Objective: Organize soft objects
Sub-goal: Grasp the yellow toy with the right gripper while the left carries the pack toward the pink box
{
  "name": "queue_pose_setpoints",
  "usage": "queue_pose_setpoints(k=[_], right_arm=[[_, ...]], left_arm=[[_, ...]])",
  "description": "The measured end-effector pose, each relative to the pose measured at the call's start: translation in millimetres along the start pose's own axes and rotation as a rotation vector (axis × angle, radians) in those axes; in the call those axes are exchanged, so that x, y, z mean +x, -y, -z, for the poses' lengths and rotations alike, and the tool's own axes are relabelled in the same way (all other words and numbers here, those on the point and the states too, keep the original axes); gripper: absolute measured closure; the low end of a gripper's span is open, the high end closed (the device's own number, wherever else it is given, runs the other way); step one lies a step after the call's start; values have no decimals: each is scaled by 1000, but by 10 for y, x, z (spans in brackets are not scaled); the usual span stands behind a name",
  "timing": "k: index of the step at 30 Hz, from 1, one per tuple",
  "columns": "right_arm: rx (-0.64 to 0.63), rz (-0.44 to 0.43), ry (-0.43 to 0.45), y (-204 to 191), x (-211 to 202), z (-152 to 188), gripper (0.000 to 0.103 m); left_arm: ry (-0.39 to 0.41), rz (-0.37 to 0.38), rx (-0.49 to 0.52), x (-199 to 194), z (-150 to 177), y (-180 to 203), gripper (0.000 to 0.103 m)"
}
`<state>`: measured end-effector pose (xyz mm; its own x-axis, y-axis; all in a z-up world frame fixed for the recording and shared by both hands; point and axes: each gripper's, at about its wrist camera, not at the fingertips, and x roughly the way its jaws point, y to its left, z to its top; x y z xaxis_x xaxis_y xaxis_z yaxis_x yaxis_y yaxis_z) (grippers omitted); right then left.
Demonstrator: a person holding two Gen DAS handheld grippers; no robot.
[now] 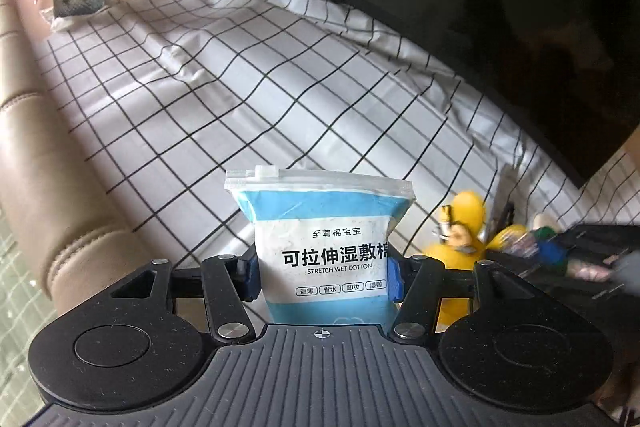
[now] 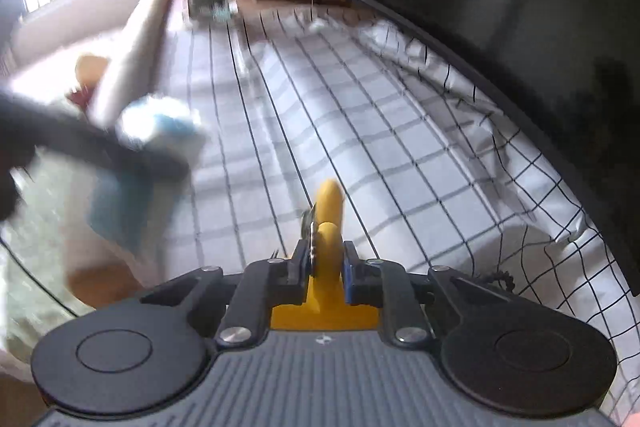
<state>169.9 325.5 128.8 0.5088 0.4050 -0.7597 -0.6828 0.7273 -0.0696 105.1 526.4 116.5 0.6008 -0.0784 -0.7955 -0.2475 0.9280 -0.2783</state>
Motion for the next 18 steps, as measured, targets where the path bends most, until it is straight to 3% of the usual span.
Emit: queue_pose_setpoints(k=[4,9,13,18], right_arm=[[66,-28,81,205,-541,-177,88],[111,35,211,584,-1343,-180,88],[149,122,304,994,-1963,36,88],[227,265,351,1512,-2520,524,88]], left_arm=[[-25,-27,30,-45,-68,179,43],[-26,36,72,-125,-197,618,42],[-18,88,131,-186,-301,1124,42],[-23,173,228,-191,-300,1935,42]])
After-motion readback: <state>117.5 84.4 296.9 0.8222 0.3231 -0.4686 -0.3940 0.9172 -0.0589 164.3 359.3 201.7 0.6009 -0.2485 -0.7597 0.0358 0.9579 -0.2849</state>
